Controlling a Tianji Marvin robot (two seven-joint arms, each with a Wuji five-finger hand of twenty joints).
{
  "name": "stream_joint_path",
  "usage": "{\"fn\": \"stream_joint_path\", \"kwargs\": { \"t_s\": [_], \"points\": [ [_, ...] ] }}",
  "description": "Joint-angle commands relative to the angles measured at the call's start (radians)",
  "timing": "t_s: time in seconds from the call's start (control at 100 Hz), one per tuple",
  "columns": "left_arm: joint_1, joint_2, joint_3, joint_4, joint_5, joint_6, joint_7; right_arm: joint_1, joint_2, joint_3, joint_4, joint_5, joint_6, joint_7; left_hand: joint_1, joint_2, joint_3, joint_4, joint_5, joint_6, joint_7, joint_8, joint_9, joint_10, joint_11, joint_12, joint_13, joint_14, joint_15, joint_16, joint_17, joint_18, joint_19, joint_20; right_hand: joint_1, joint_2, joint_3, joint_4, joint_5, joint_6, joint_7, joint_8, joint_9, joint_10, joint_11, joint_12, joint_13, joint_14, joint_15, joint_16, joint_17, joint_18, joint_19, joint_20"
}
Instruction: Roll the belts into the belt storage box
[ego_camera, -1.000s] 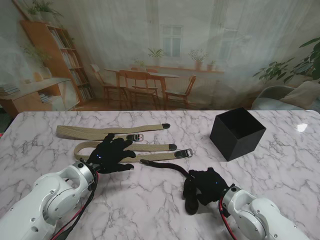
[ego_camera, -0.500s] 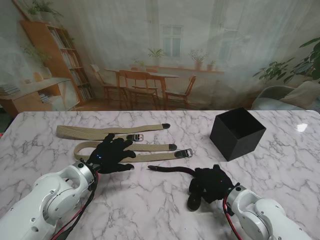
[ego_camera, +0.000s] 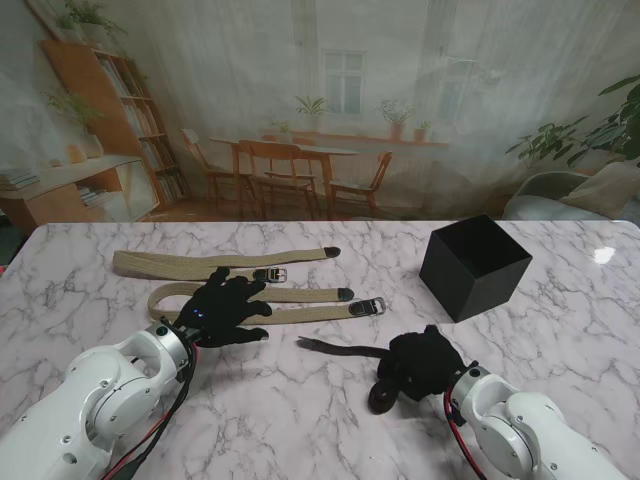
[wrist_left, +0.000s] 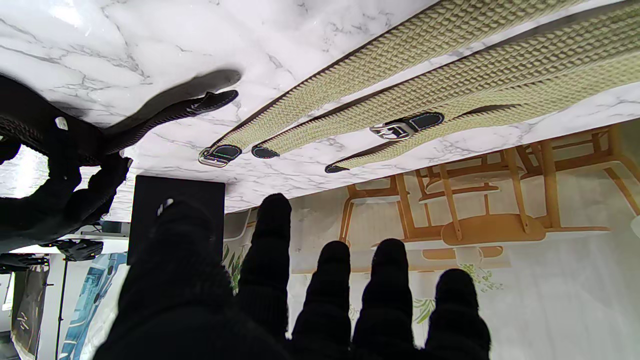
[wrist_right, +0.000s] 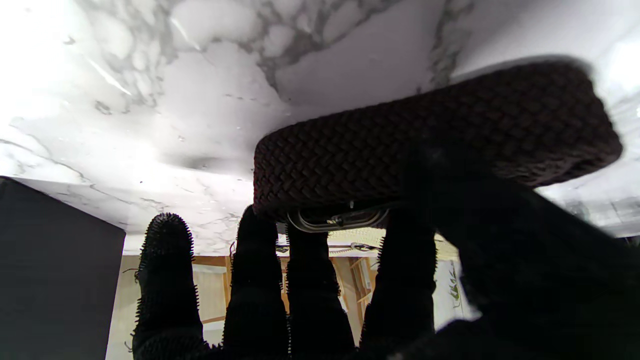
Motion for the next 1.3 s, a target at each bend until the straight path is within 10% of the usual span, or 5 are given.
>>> {"fn": "stream_joint_path", "kwargs": {
  "t_s": [0.0,0.34,0.75,1.03,1.29],
  "points": [
    [-0.001,0.0,0.003,-0.001,-0.002,0.0,-0.015,-0.002,-0.005,-0.007,0.029,0.006,-0.01,-0.016,-0.014,0.04,-0.015,-0.003,0.021,0.006,0.007,0.008,-0.001,0.004,-0.007,0.009,-0.024,-0.008,-0.026,0.007,-0.013,0.039,-0.043,0.01,-0.038,0.086,-0.033,-0.027,0.122,0.173,0.556,0.053,0.098,-0.123,0.138,0.045,0.04,-0.026,0.046,0.014,-0.017,-0.008,-0.011,-0.019],
    [0.0,-0.001,0.003,0.0,-0.001,0.001,-0.013,0.018,-0.02,-0.029,0.089,0.022,-0.04,-0.185,-0.013,0.042,-0.014,-0.003,0.021,0.007,0.007,0.008,-0.001,0.003,-0.007,0.009,-0.023,-0.009,-0.026,0.007,-0.013,0.039,-0.043,0.01,-0.015,0.104,-0.07,-0.035,0.075,0.138,0.592,0.046,0.294,-0.104,0.303,0.183,0.271,-0.04,0.149,0.107,0.034,-0.001,-0.005,-0.024],
    [-0.002,0.0,0.005,-0.001,-0.003,0.001,-0.021,0.032,-0.014,-0.056,0.111,-0.005,-0.02,-0.188,-0.016,0.042,-0.016,-0.003,0.021,0.006,0.007,0.008,-0.002,0.003,-0.007,0.009,-0.022,-0.007,-0.026,0.008,-0.013,0.039,-0.043,0.01,0.013,0.1,-0.07,-0.043,0.067,0.184,0.611,0.022,0.063,-0.001,0.111,0.033,0.319,-0.014,0.131,0.119,0.2,-0.041,0.156,0.055],
    [-0.002,0.0,0.004,0.0,-0.001,0.001,-0.017,0.046,-0.02,-0.07,0.135,0.005,-0.039,-0.251,-0.015,0.042,-0.015,-0.003,0.022,0.005,0.007,0.008,-0.001,0.003,-0.007,0.009,-0.022,-0.009,-0.026,0.008,-0.013,0.04,-0.043,0.01,0.058,0.108,-0.108,-0.068,0.016,0.131,0.609,0.045,0.38,-0.084,0.233,0.081,0.582,-0.088,0.331,0.255,0.354,-0.128,0.316,0.165],
    [-0.001,0.0,0.004,0.0,0.001,0.001,-0.017,0.058,-0.023,-0.081,0.167,0.011,-0.077,-0.304,-0.014,0.041,-0.015,-0.003,0.021,0.005,0.007,0.008,-0.001,0.003,-0.007,0.009,-0.021,-0.008,-0.026,0.008,-0.013,0.04,-0.043,0.01,0.208,0.119,-0.085,-0.052,-0.273,-0.057,0.309,0.258,0.462,-0.172,0.221,0.104,0.598,-0.123,0.354,0.297,0.332,-0.123,0.293,0.185]
  ]
}}
